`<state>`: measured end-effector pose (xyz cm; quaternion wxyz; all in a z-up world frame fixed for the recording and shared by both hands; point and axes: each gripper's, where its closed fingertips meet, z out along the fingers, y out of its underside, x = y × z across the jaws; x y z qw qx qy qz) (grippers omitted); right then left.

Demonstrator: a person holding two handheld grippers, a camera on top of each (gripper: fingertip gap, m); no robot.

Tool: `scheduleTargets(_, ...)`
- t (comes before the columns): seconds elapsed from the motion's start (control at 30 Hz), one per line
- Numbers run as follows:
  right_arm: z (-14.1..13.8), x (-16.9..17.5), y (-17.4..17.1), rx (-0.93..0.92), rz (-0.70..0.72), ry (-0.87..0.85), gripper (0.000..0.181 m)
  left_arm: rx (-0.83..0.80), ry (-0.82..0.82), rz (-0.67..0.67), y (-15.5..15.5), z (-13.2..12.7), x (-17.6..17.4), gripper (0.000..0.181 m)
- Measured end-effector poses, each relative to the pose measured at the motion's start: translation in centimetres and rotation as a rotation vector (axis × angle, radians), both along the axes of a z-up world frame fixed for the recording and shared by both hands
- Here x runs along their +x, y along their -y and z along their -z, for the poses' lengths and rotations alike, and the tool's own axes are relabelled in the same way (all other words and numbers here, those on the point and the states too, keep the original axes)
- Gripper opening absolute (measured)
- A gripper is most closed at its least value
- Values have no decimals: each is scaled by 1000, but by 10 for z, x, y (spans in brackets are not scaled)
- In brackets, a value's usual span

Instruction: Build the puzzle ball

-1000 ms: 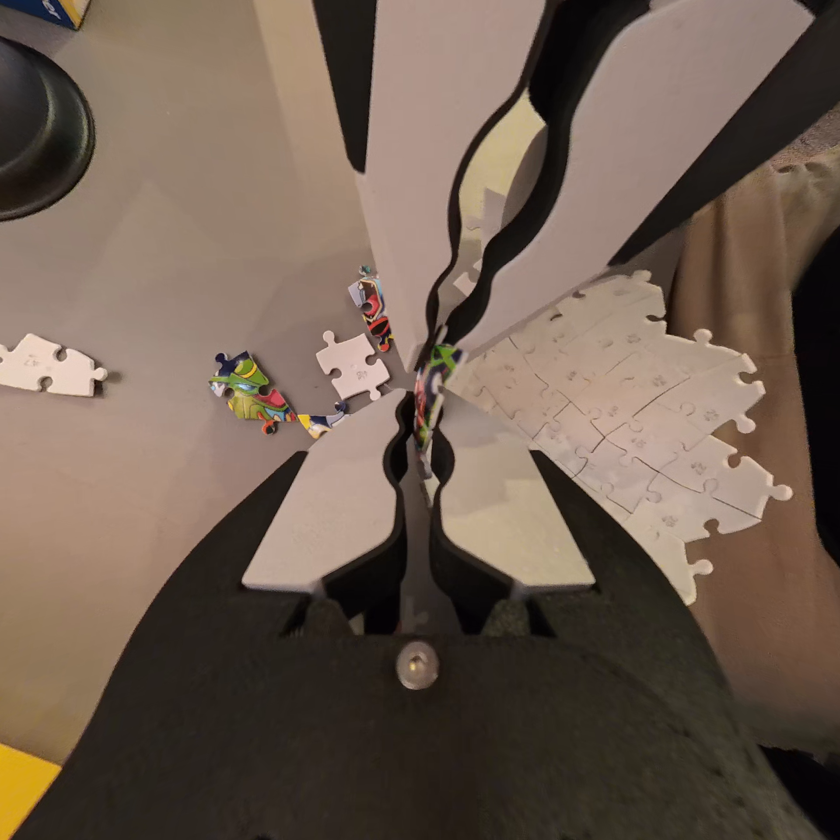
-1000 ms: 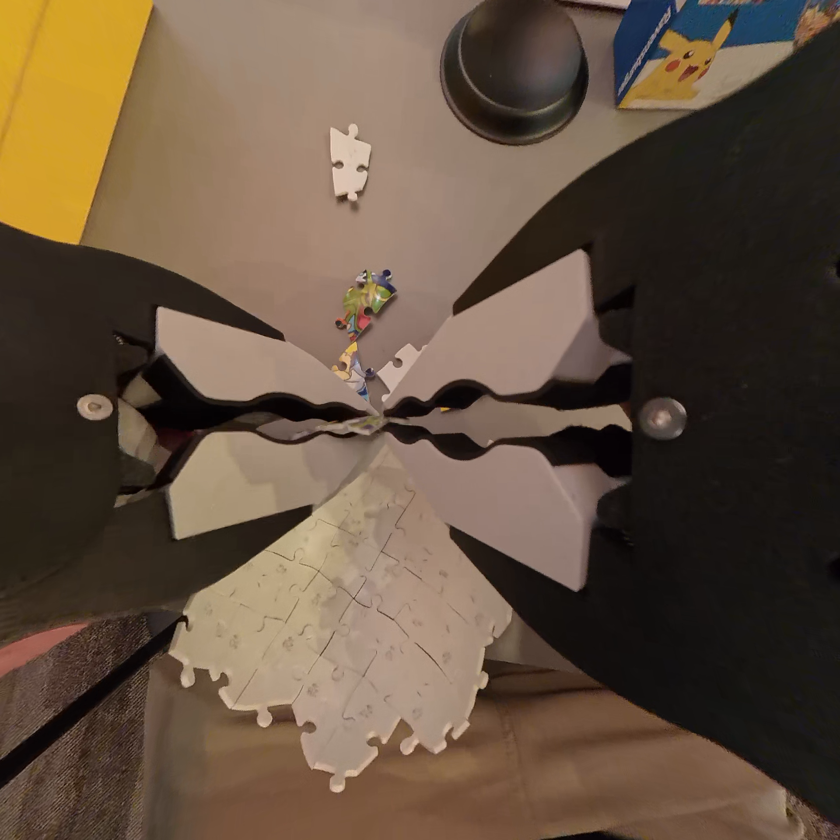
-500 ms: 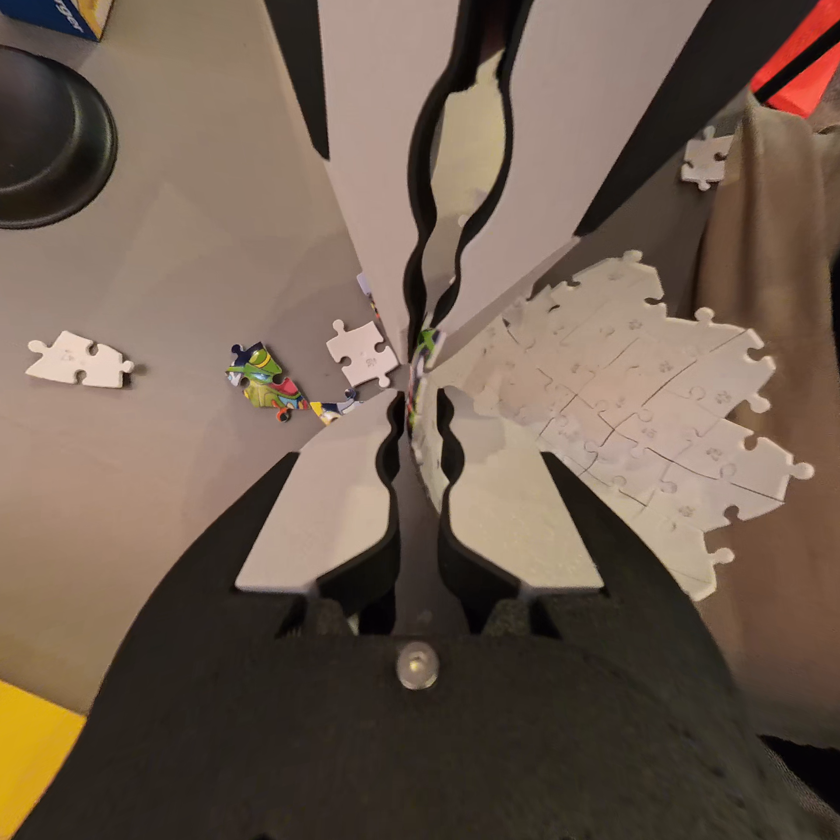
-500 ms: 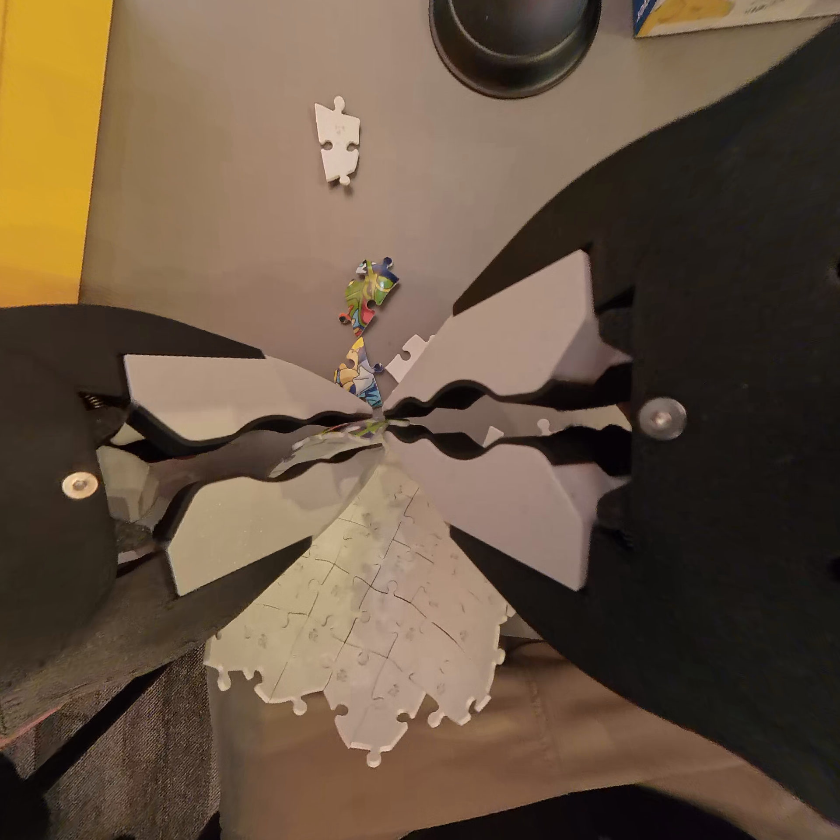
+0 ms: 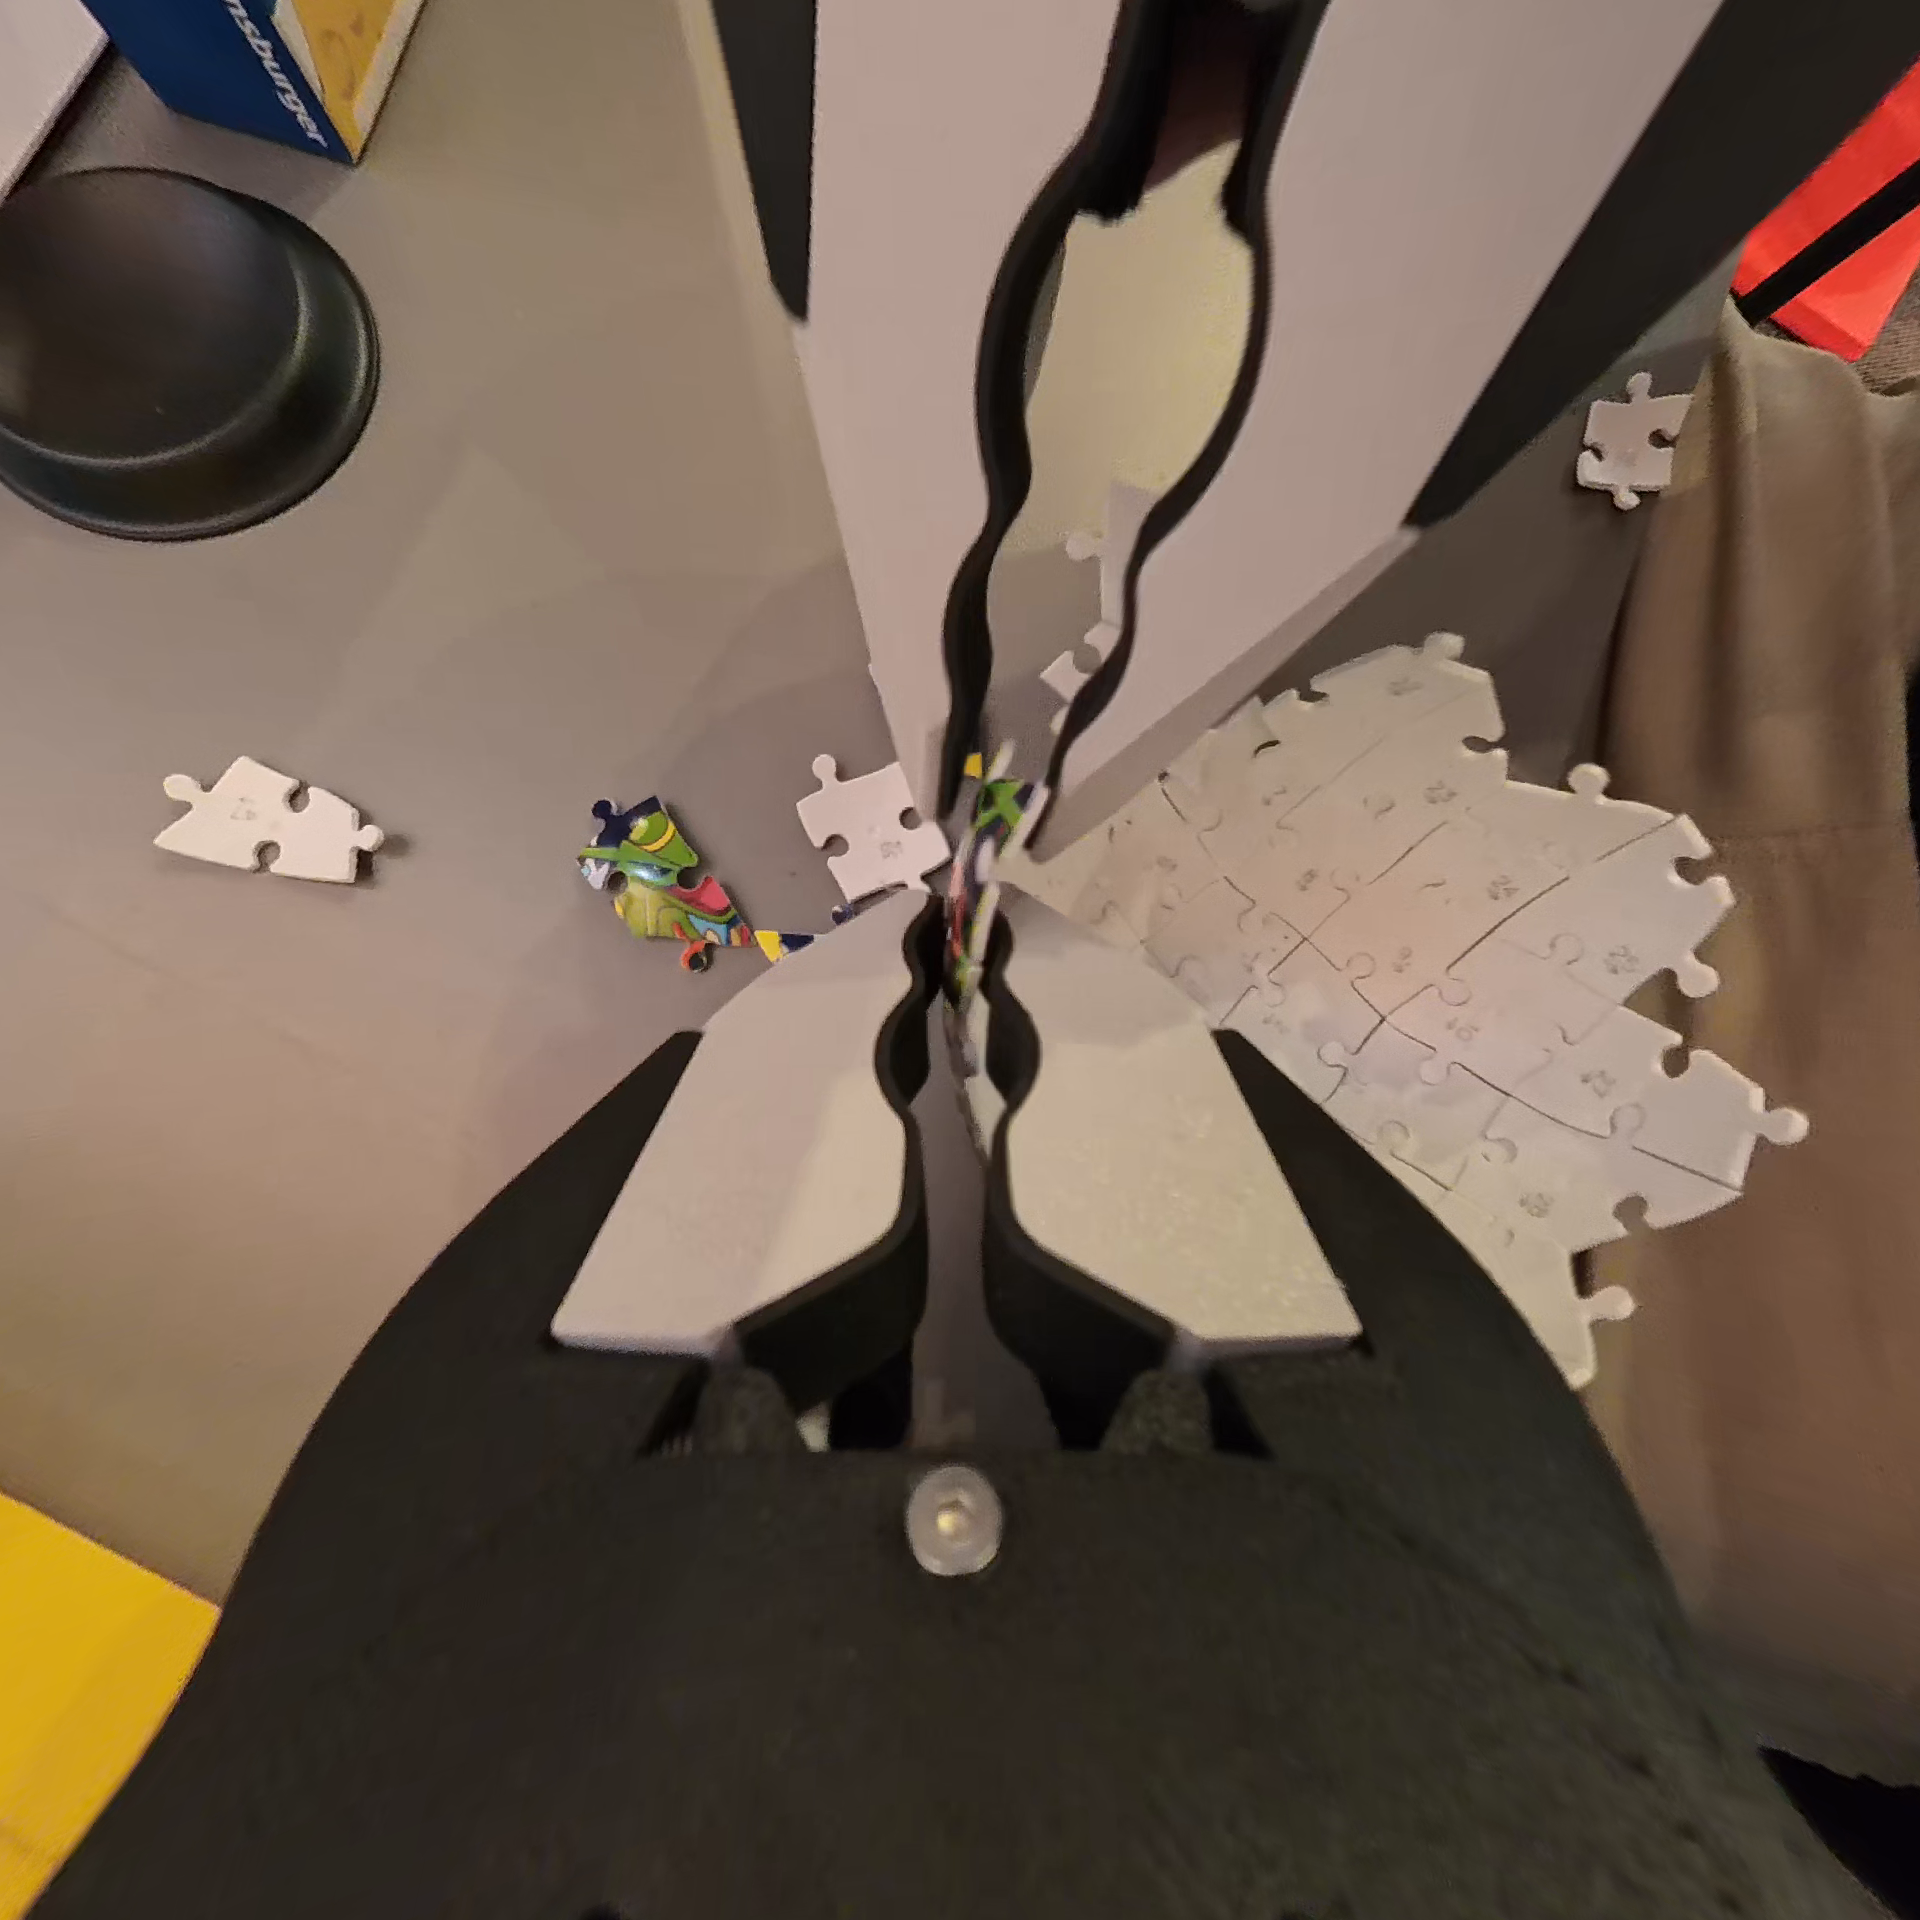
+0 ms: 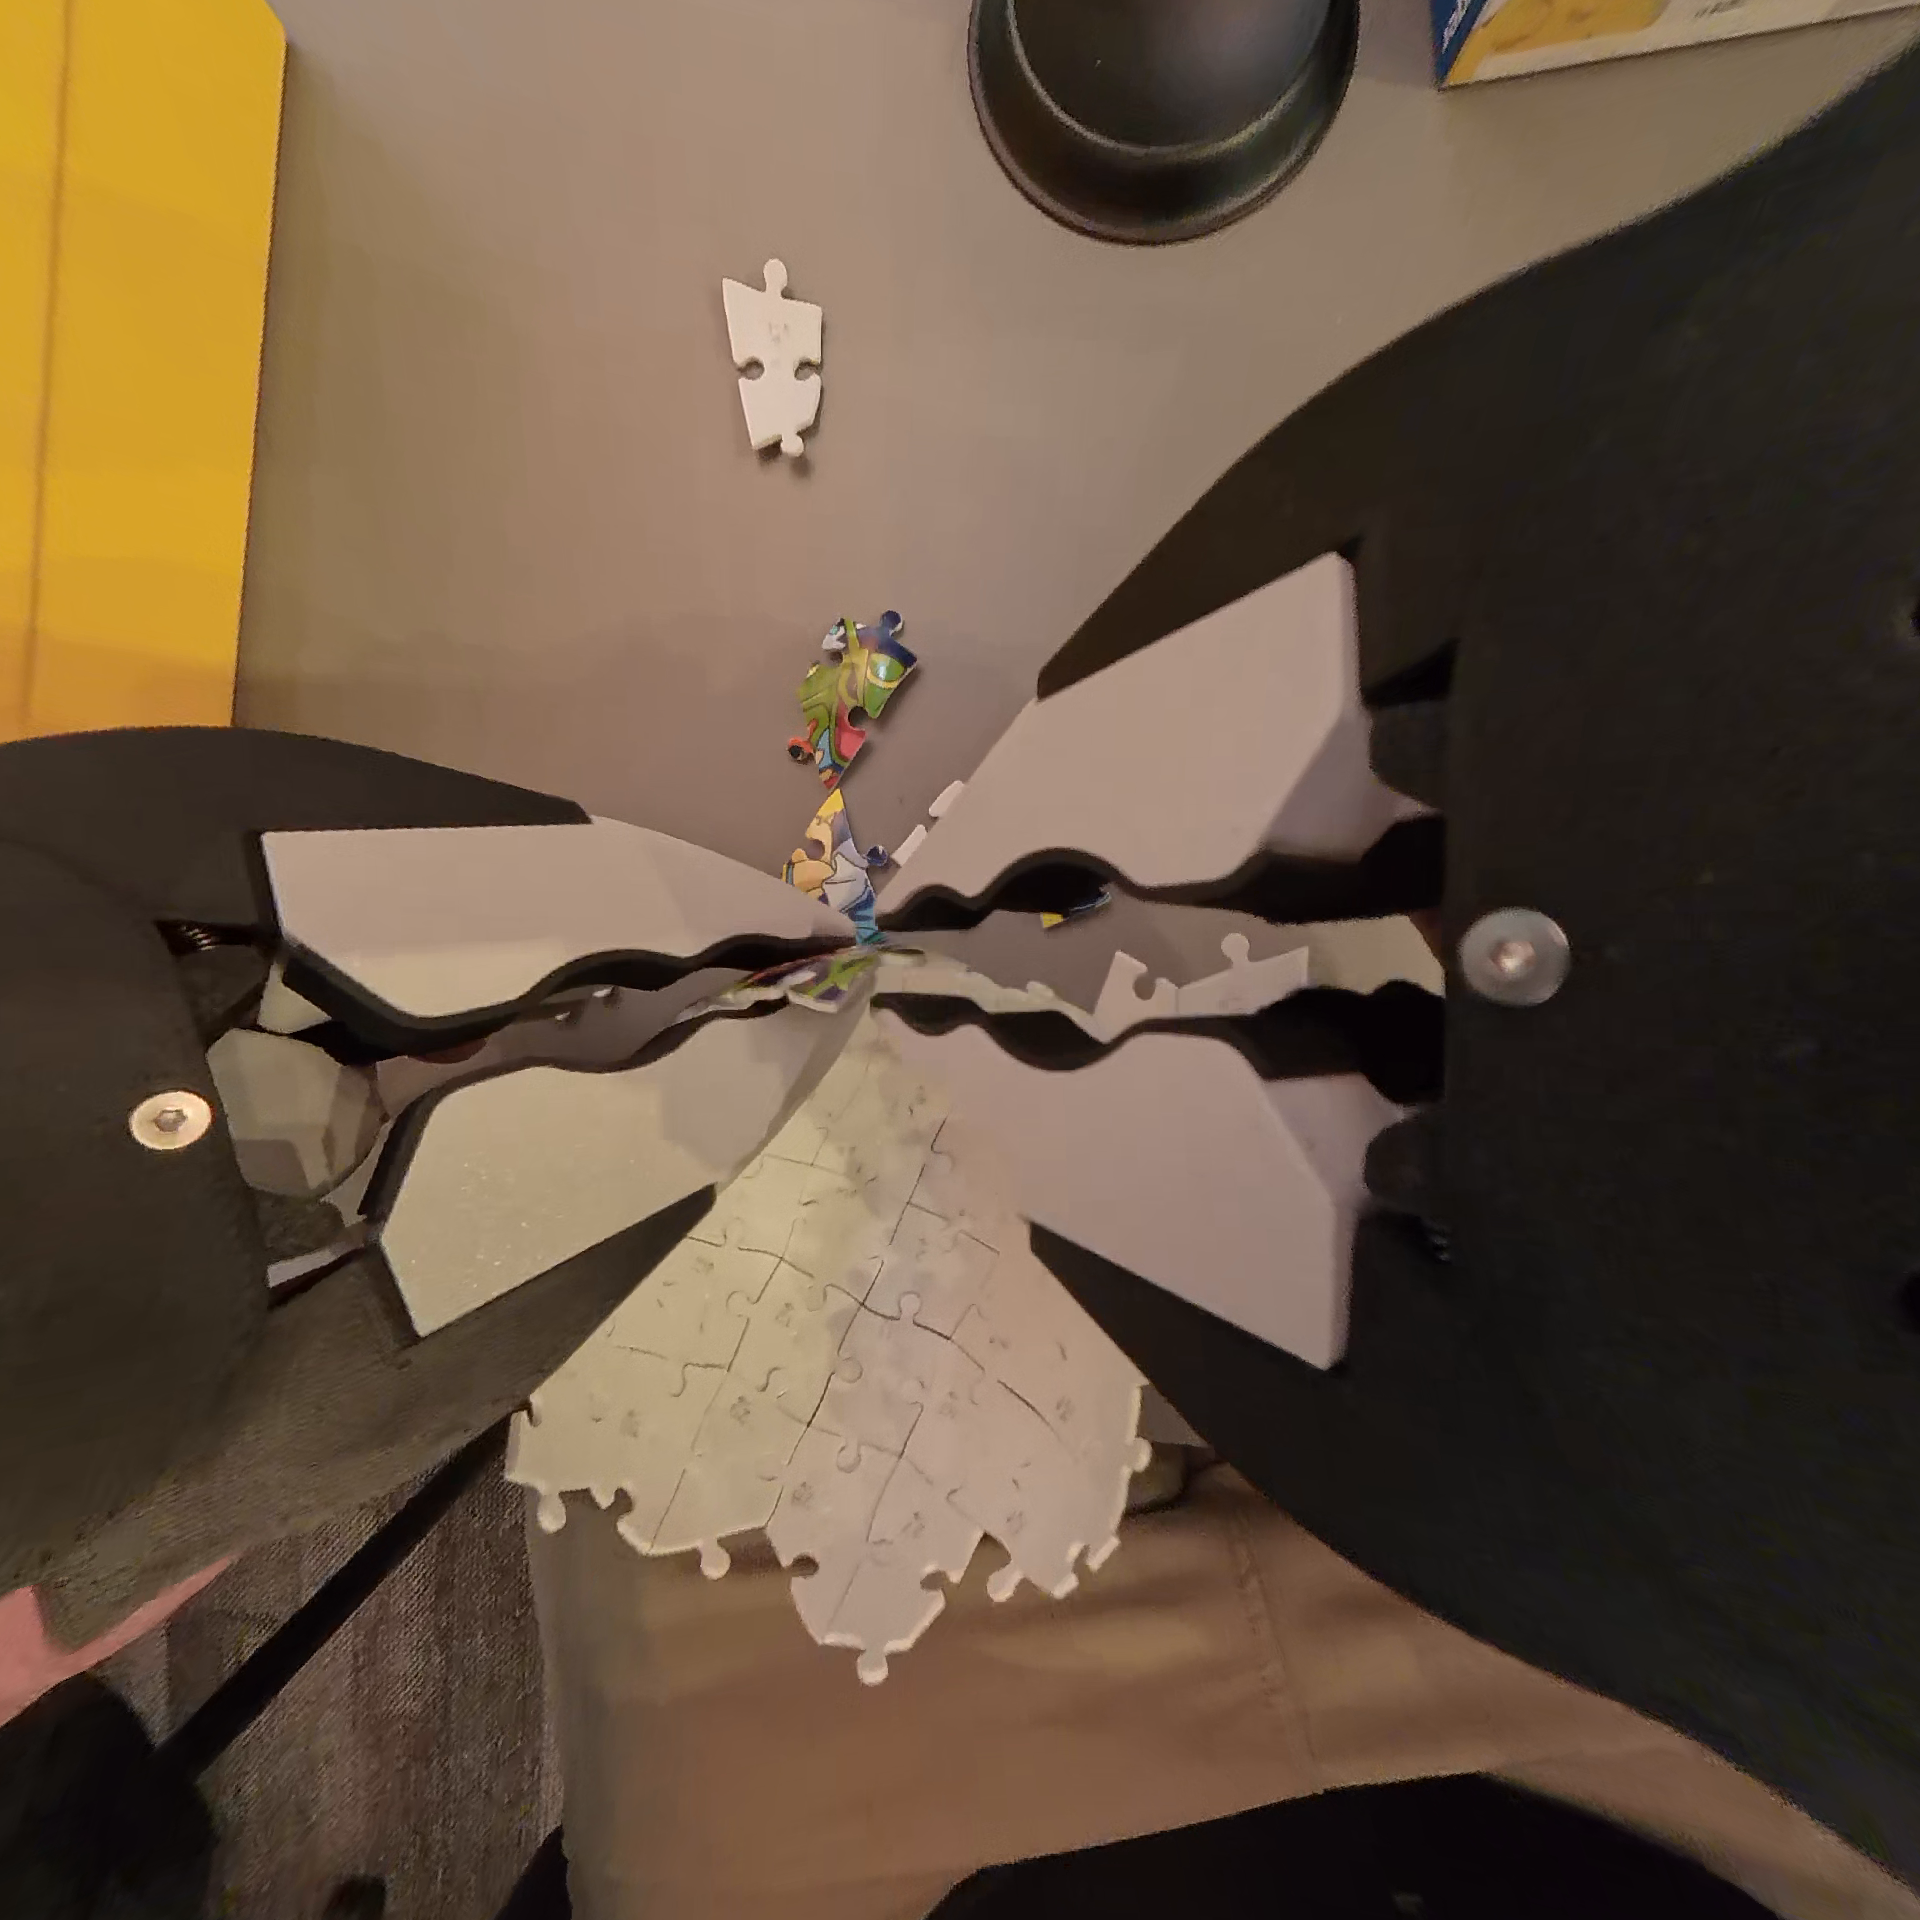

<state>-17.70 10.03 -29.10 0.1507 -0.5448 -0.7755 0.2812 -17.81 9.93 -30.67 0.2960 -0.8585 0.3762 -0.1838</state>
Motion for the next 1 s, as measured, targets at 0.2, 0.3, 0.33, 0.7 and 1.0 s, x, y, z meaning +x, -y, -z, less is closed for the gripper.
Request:
scheduleTargets(0.2, -22, 9, -19, -36, 45, -35, 20, -27, -2, -5, 5, 4, -3, 16)
scheduleTargets(0.3, -26, 18, -39, -58, 101, -43, 21, -34, 1, -9, 8, 7, -5, 15)
scheduleTargets(0.33, -27, 21, -44, -71, 118, -43, 21, -38, 2, -10, 9, 8, -5, 15)
scheduleTargets(0.7, 8, 79, -36, -309, 274, 110, 42, -36, -26, -48, 7, 5, 2, 5)
scheduleTargets(1.0, 10, 76, -4, -727, 476, 6, 47, -22, -44, -62, 0, 2, 12, 4)
